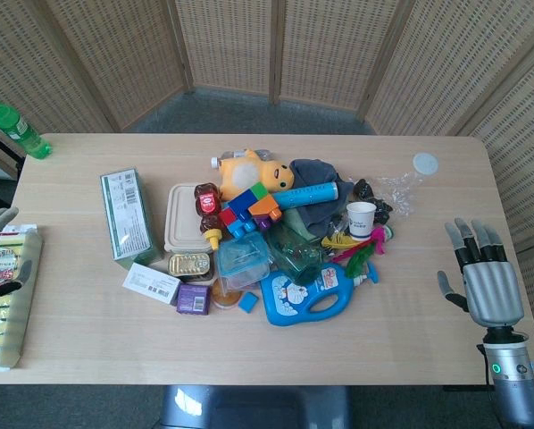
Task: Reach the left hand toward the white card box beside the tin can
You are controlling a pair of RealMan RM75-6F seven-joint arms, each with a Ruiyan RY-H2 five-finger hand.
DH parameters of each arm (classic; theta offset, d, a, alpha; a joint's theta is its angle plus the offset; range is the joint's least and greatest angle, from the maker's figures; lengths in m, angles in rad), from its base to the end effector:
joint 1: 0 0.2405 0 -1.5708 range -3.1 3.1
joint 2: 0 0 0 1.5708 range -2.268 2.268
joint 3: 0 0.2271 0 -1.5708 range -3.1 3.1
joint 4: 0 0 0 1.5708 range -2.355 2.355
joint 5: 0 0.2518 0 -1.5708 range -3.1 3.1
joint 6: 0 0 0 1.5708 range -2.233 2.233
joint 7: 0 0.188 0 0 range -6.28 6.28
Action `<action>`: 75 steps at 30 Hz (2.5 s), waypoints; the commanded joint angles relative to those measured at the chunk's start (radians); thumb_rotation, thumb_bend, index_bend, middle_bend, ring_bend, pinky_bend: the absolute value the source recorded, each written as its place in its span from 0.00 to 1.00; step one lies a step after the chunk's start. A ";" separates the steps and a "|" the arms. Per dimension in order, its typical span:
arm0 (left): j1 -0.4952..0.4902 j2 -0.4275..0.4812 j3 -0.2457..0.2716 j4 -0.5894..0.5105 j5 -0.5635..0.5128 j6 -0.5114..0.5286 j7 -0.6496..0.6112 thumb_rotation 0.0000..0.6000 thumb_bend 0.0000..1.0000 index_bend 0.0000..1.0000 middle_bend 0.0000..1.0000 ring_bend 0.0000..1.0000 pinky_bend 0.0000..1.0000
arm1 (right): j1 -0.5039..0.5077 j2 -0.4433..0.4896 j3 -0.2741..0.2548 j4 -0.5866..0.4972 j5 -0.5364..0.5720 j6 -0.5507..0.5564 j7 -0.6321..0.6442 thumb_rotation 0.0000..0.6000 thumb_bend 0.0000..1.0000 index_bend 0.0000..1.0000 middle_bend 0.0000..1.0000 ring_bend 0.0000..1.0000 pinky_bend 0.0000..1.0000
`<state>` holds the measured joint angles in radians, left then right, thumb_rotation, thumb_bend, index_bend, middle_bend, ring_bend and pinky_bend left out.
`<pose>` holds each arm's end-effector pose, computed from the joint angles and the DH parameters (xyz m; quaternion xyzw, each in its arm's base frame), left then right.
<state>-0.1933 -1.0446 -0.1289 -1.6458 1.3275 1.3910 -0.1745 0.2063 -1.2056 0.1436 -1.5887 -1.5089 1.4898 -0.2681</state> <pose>-0.3004 0.2779 0.1392 -0.5328 -0.4372 -0.4381 0.5771 -0.2512 -0.2807 0.1020 0.6262 -0.2617 0.3949 0.6192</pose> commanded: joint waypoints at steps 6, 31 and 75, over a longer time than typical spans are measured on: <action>-0.017 -0.001 0.006 0.003 0.025 -0.028 0.013 0.96 0.43 0.09 0.10 0.00 0.00 | -0.006 0.001 -0.012 -0.015 0.002 -0.006 0.017 0.82 0.42 0.01 0.00 0.00 0.00; -0.153 0.012 0.072 -0.016 0.201 -0.225 0.066 0.86 0.44 0.01 0.04 0.00 0.00 | -0.028 0.007 -0.031 -0.021 -0.003 0.003 0.052 0.82 0.42 0.00 0.00 0.00 0.00; -0.322 -0.228 0.158 0.125 0.116 -0.517 0.311 0.71 0.18 0.08 0.11 0.00 0.00 | -0.075 0.038 -0.037 -0.049 -0.011 0.051 0.050 0.82 0.42 0.00 0.00 0.00 0.00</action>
<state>-0.5139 -1.2707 0.0300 -1.5223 1.4455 0.8761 0.1378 0.1314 -1.1675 0.1065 -1.6372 -1.5199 1.5409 -0.2182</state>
